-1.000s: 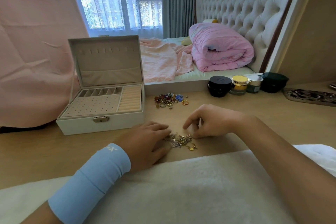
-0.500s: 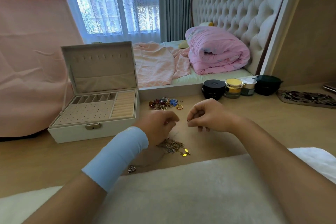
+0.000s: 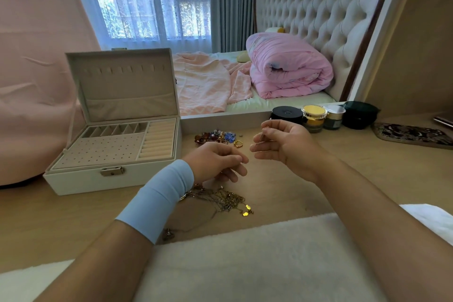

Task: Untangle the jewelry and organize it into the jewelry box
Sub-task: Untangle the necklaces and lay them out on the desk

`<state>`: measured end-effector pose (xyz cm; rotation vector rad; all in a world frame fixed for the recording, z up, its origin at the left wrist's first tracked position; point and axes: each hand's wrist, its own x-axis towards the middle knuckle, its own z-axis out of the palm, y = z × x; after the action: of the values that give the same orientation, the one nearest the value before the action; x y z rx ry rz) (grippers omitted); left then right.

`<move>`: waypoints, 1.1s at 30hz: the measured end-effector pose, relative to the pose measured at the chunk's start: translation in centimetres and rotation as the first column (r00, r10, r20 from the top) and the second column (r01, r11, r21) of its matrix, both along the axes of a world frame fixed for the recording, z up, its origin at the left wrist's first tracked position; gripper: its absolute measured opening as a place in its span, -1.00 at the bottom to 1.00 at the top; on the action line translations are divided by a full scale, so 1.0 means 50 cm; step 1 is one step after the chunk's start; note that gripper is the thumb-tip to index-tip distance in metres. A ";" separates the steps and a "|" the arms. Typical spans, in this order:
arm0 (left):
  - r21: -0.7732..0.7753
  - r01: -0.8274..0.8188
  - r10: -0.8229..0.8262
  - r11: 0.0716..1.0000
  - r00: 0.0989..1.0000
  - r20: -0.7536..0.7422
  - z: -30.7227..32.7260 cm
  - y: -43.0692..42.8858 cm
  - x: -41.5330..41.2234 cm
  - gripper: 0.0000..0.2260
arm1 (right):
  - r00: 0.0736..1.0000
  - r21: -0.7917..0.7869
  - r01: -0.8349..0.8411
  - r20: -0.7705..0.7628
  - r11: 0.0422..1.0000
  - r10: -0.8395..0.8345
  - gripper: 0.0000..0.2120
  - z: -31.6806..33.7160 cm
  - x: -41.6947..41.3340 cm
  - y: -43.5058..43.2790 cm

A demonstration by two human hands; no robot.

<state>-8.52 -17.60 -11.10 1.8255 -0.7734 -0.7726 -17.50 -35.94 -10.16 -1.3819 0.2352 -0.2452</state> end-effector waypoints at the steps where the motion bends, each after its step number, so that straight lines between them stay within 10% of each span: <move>1: 0.011 0.015 -0.015 1.000 1.000 0.001 0.000 0.000 0.000 -0.83 | 1.000 0.029 0.014 0.004 0.999 -0.014 -0.89 0.001 0.002 0.002; 16: 0.094 0.009 -0.028 0.996 0.979 0.204 0.051 0.027 0.001 -0.85 | 0.945 0.167 0.306 0.064 0.937 -0.320 -0.89 0.025 0.011 -0.006; 23: 0.217 -0.021 -0.066 0.976 0.920 0.387 0.040 0.029 0.006 -0.90 | 0.981 -0.192 0.166 -0.064 0.967 -0.181 -0.89 0.006 0.001 -0.016; 33: 0.229 -0.164 0.005 0.960 0.824 0.567 0.034 0.024 0.011 -0.90 | 0.894 -0.882 -0.280 -0.384 0.380 -0.231 -0.82 -0.004 -0.014 -0.026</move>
<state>-7.99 -16.40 -9.42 2.3663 -0.9834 -0.2717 -18.20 -37.26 -10.35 -2.6301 0.5167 0.0206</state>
